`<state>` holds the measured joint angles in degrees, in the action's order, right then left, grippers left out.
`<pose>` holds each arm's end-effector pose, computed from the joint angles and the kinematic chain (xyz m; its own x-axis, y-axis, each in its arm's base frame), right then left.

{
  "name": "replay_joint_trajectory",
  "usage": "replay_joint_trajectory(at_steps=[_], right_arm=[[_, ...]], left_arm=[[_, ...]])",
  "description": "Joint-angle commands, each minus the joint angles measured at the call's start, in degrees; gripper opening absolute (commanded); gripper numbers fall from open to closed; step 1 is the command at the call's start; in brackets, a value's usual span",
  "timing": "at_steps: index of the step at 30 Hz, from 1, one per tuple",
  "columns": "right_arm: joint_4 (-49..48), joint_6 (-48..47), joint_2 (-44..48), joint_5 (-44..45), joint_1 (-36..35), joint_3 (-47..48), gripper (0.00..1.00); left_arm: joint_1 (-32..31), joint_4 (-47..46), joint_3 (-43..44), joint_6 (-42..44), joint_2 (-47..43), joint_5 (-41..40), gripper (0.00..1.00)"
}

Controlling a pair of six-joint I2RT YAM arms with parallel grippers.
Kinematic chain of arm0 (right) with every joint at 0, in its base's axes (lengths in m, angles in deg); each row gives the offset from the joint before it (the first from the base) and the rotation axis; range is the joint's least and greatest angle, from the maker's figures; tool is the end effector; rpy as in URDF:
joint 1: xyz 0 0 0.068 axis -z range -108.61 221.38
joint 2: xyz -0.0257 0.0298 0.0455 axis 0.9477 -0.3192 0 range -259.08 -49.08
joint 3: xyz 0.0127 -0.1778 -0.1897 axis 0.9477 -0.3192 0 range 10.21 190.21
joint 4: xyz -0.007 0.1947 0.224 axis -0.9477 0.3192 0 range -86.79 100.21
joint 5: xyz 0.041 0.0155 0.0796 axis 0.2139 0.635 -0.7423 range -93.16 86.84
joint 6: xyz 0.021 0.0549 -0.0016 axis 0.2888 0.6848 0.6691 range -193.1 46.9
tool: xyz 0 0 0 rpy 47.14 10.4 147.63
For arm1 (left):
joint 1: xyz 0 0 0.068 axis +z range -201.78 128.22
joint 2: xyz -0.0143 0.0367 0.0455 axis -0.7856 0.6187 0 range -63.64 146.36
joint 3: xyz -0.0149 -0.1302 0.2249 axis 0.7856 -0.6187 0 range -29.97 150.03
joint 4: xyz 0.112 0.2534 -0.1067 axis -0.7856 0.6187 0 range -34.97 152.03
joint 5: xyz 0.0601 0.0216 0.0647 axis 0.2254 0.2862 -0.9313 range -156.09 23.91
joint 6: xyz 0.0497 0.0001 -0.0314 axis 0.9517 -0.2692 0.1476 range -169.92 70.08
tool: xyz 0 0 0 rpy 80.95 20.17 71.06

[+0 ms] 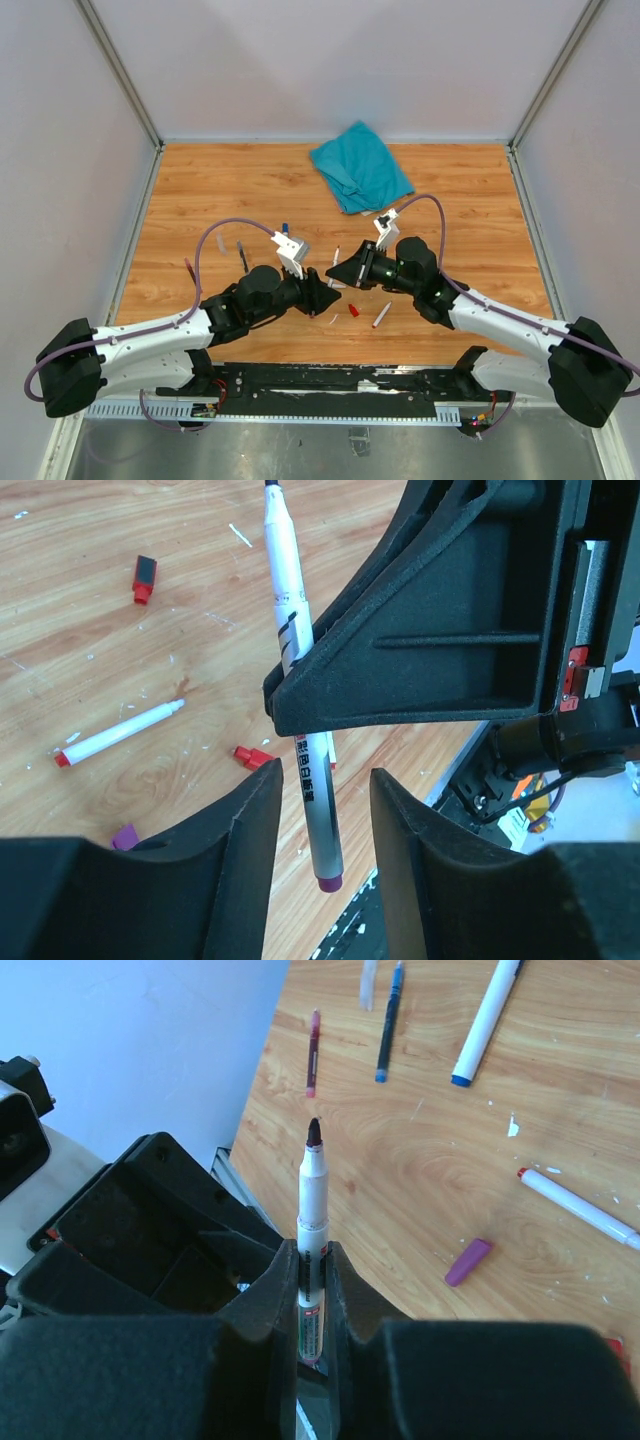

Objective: Insert the pens into the pen caps
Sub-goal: Adjust the pen.

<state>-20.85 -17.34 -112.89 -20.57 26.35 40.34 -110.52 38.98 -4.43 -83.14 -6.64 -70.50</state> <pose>0.1964 0.2145 0.2128 -0.7970 0.3182 -0.5134 -0.3995 0.3598 0.8432 0.1418 -0.2273 0.1968 -0.5612 -0.1282 -0.8177 0.6053 0.6102 -0.5111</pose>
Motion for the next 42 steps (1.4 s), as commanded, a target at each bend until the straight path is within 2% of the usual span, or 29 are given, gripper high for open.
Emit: replay_joint_trajectory(at_steps=[1,9,12,15,19,25,30,35,42], right_arm=[[-4.2,1.6,-0.4,-2.3,-1.3,-0.7,0.01],[-3.8,1.1,0.5,-1.5,-1.5,-1.0,0.01],[-2.3,-0.3,1.2,-0.6,-1.5,-0.8,0.07],[1.7,-3.7,2.6,1.1,-1.5,0.1,0.14],[7.8,-7.8,5.0,5.0,-1.5,0.4,0.40],[15.6,-11.7,9.0,10.7,-1.4,0.2,0.60],[22.4,-15.6,11.9,15.6,-1.4,0.5,0.66],[33.2,-18.4,11.2,19.7,-1.6,4.8,0.68],[35.1,-16.3,4.9,24.0,-7.3,8.6,0.65]], left_arm=[[-0.5,-2.7,-0.1,0.5,-0.2,-0.9,0.41],[-0.5,-1.4,-0.2,0.4,-1.1,-1.7,0.14],[-0.5,-0.5,-0.1,0.1,-1.5,-2.3,0.01],[-0.5,1.3,0.2,-0.1,-1.8,-3.8,0.00],[-0.5,3.0,0.2,-0.1,-1.6,-5.0,0.00],[-0.1,8.5,1.9,0.6,-0.9,-8.8,0.01],[4.8,12.6,3.3,1.4,-0.6,-6.1,0.00],[10.1,18.3,4.1,2.3,-4.3,-7.6,0.01],[19.9,25.1,5.3,3.7,-10.0,-5.0,0.01]])
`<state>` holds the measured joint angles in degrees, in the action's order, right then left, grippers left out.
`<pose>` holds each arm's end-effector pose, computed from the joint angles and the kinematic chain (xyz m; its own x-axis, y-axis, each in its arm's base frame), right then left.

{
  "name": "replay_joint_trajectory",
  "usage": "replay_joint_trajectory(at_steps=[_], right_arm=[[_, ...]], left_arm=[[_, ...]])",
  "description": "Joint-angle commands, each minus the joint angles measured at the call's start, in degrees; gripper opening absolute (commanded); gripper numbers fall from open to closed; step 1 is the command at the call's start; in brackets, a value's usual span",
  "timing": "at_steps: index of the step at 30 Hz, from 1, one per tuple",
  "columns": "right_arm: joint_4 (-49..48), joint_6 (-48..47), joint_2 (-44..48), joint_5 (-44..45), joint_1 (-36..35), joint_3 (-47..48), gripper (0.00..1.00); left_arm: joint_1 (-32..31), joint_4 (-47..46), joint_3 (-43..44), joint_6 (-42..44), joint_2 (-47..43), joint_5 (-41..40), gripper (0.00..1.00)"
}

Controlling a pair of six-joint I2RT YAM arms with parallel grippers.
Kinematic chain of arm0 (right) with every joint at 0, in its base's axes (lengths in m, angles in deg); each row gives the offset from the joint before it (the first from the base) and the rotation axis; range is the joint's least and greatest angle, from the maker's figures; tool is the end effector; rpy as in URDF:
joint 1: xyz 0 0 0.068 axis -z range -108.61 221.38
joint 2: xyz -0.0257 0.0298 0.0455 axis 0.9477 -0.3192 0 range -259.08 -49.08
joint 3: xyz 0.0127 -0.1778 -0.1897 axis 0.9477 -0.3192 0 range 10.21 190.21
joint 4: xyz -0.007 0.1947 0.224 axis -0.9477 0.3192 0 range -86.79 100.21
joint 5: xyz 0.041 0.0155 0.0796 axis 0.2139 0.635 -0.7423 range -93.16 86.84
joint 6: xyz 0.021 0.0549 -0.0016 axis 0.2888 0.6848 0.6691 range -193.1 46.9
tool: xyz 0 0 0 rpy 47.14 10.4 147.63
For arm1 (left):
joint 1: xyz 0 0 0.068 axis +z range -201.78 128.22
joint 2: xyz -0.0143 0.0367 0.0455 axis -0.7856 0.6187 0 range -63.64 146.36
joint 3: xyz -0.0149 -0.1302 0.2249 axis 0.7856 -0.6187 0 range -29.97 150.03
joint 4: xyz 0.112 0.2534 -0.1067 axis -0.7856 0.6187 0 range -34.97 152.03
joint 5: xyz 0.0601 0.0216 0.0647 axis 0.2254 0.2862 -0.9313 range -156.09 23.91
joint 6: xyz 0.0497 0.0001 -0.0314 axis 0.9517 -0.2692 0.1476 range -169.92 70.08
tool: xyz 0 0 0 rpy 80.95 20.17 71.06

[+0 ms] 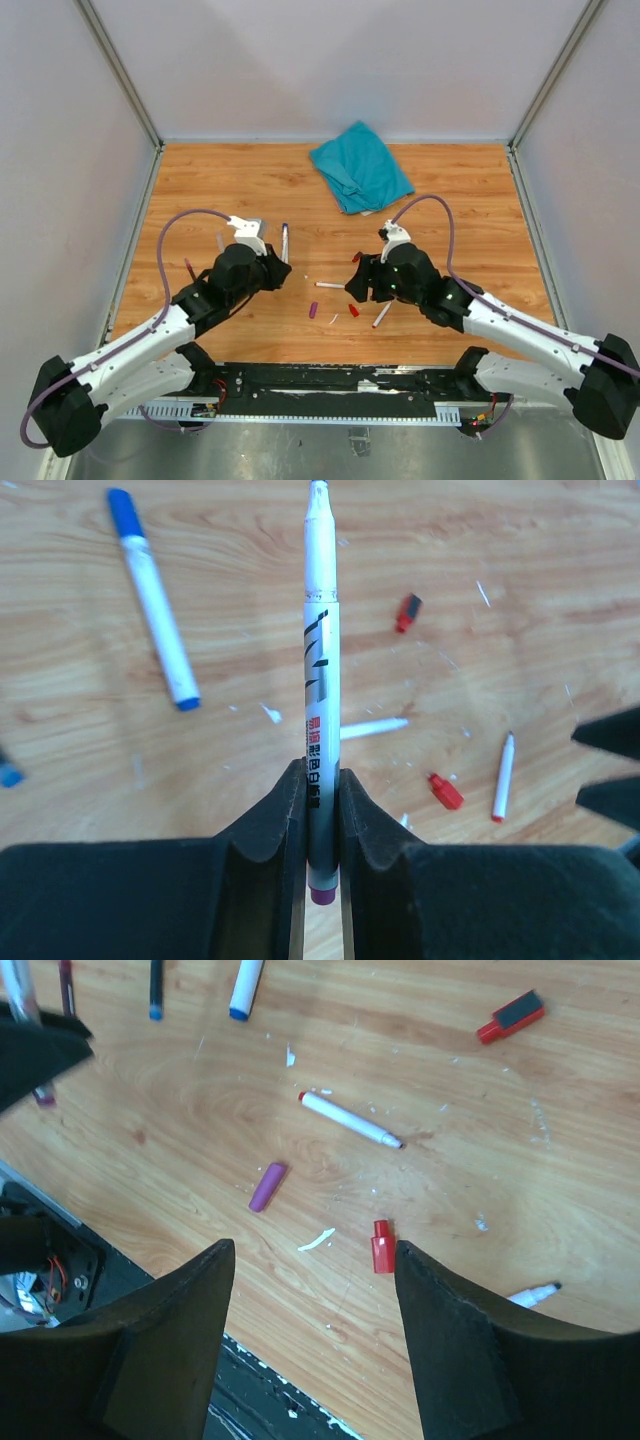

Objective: Insert the pens into the pen caps
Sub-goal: Adjust the pen, then insert the pen cap onto the pen.

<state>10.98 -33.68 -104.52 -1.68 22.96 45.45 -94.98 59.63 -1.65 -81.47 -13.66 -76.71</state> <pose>0.1776 0.1985 0.2243 -0.7058 0.1609 -0.6899 -0.3684 0.7485 0.5514 0.1856 -0.1635 0.2060 -0.5639 -0.1760 -0.8069 0.3020 0.8654 -0.3998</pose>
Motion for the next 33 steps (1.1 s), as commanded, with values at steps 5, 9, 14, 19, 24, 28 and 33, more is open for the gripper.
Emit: replay_joint_trajectory(at_steps=[5,9,14,19,24,28,33], right_arm=[[3.1,1.5,-12.4,7.6,-10.2,8.6,0.61],[6.3,3.5,-20.2,9.2,-13.7,14.3,0.59],[10.7,6.2,-29.9,11.0,-16.3,21.3,0.57],[14.5,12.2,-35.4,14.3,-17.3,24.1,0.57],[18.1,22.3,-38.3,17.9,-18.3,26.7,0.56],[22.4,30.7,-40.1,21.4,-19.2,28.8,0.56],[27.9,36.0,-43.8,20.8,-19.2,33.5,0.54]], left_arm=[[8.0,9.4,4.6,3.5,-6.7,1.6,0.01],[8.0,13.6,8.4,5.0,-8.7,1.3,0.01],[8.0,18.7,14.8,7.5,-11.0,1.9,0.00],[8.0,23.7,19.2,10.7,-12.9,-0.3,0.01],[8.0,24.9,17.9,11.9,-17.0,-3.6,0.00],[8.0,24.5,17.2,11.6,-19.0,-5.2,0.00],[8.0,24.4,16.8,11.8,-19.0,-5.3,0.01]])
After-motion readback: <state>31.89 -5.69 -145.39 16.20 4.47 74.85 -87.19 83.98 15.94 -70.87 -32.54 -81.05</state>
